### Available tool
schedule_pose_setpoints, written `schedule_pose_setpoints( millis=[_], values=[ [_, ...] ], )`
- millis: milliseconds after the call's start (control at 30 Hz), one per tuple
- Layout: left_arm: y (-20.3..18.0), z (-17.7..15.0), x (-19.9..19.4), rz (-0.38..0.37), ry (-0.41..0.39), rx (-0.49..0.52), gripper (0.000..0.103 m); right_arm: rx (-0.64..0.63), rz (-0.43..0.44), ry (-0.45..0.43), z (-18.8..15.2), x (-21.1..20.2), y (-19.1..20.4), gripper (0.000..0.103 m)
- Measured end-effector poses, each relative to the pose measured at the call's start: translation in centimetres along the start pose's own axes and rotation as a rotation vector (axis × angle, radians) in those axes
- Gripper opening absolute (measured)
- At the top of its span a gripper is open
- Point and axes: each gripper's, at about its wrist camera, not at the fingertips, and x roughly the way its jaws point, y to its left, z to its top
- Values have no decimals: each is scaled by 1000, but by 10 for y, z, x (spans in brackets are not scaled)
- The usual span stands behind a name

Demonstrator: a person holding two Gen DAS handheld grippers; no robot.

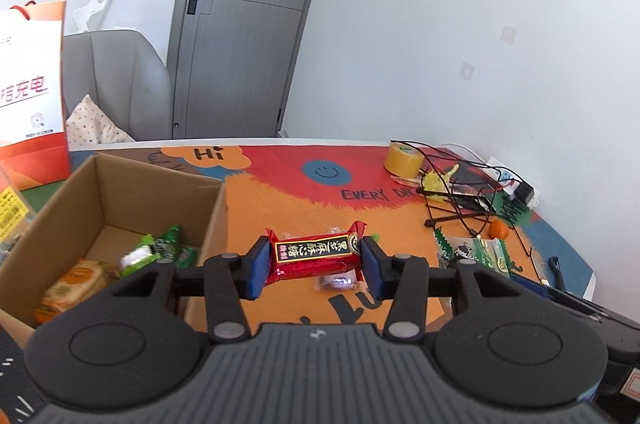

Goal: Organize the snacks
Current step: 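Carry the red bar and green-printed pastry with both tools over the box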

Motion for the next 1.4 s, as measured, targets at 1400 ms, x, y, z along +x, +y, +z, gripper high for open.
schedule_pose_setpoints(
  millis=[1400],
  values=[
    [153, 36, 7, 220, 3, -221, 61, -135, 228, 64, 15, 74, 130, 51]
  ],
)
